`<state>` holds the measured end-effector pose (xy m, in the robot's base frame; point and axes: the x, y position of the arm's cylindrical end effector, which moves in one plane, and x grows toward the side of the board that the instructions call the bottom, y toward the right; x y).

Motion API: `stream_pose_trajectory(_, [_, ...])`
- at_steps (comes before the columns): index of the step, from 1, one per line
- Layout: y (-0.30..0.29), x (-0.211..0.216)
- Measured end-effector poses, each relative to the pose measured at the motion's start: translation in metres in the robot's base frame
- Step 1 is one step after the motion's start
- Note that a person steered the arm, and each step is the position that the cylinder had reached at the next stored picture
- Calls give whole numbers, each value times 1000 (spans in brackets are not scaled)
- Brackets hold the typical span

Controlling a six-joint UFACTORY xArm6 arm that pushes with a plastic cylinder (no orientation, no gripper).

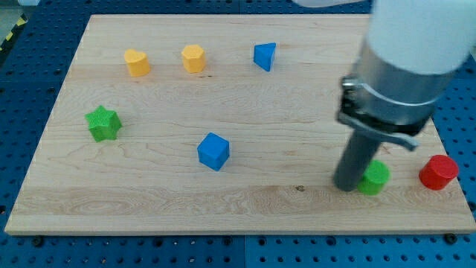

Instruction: Move your arm diagonally to the blue cube

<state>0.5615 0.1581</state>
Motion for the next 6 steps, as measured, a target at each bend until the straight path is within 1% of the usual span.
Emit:
stream_pose_trajectory(1, [43, -7])
stream_pose_trajectory(2, [26, -6])
stream_pose_trajectory(3, [-51, -6])
stream_pose_trajectory(5, [-247, -1])
stream_pose_trajectory(6, [-316, -10])
